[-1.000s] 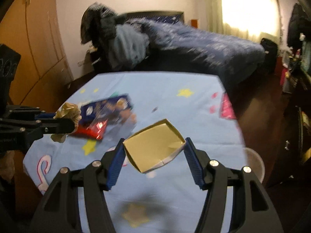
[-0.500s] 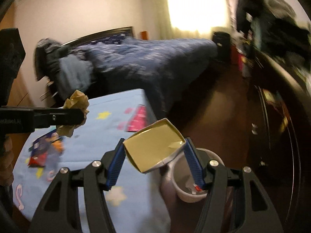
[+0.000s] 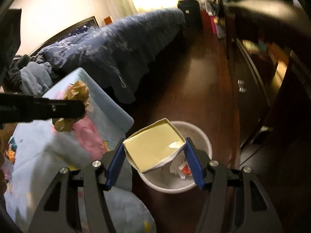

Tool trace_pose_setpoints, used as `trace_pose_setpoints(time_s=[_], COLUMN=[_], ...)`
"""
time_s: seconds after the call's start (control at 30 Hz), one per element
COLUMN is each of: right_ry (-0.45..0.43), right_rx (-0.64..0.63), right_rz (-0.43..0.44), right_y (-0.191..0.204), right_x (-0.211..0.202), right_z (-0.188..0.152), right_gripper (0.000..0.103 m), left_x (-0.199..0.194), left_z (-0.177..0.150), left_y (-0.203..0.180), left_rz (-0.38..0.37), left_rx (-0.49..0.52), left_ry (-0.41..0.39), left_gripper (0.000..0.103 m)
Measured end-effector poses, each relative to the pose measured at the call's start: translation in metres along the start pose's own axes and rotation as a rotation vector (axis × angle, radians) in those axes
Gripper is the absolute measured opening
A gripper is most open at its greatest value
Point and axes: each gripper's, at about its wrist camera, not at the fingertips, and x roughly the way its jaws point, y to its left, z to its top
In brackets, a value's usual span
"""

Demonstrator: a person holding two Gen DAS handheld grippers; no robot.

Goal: Collect trash
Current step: 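Carry both items over the white bin and open both tools to drop them, then move both tools back over the table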

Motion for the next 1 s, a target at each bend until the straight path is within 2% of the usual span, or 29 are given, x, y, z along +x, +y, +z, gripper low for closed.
trace_pose_setpoints(time_s=[0.23,0.5,0.73,0.8,0.83,0.87,0.9,0.93,0.97,1.0], right_ry=[0.087,0.133,0.162,0.159,0.157,0.151,0.142,0.128,0.115,0.114], right_rx=[0.079,0.135,0.144,0.135,0.129,0.123,0.118,0.110,0.100,0.094], right_rz=[-0.001,0.004,0.014,0.017,0.023,0.027,0.024,0.022,0.027,0.032], right_y=[-0.033,-0.060,-0.067,-0.067,-0.067,-0.066,-0.067,-0.067,-0.066,-0.065], right_x=[0.061,0.099,0.118,0.120,0.120,0.121,0.120,0.118,0.117,0.117], right_z=[-0.017,-0.027,-0.032,-0.034,-0.034,-0.035,-0.036,-0.037,-0.037,-0.037], right_gripper=[0.061,0.061,0.061,0.063,0.064,0.071,0.077,0.090,0.094,0.095], left_x=[0.051,0.094,0.108,0.111,0.112,0.112,0.110,0.108,0.106,0.102], left_z=[0.020,0.030,0.035,0.035,0.035,0.036,0.037,0.038,0.039,0.041], left_y=[-0.008,-0.022,-0.022,-0.021,-0.021,-0.021,-0.019,-0.018,-0.016,-0.012], left_rz=[-0.005,0.044,0.068,0.081,0.092,0.104,0.119,0.132,0.141,0.149], left_rx=[-0.025,-0.015,-0.028,-0.035,-0.035,-0.037,-0.046,-0.059,-0.071,-0.090], left_ry=[0.113,0.199,0.220,0.221,0.218,0.214,0.197,0.182,0.168,0.148], left_gripper=[0.021,0.021,0.024,0.027,0.039,0.047,0.065,0.082,0.087,0.088])
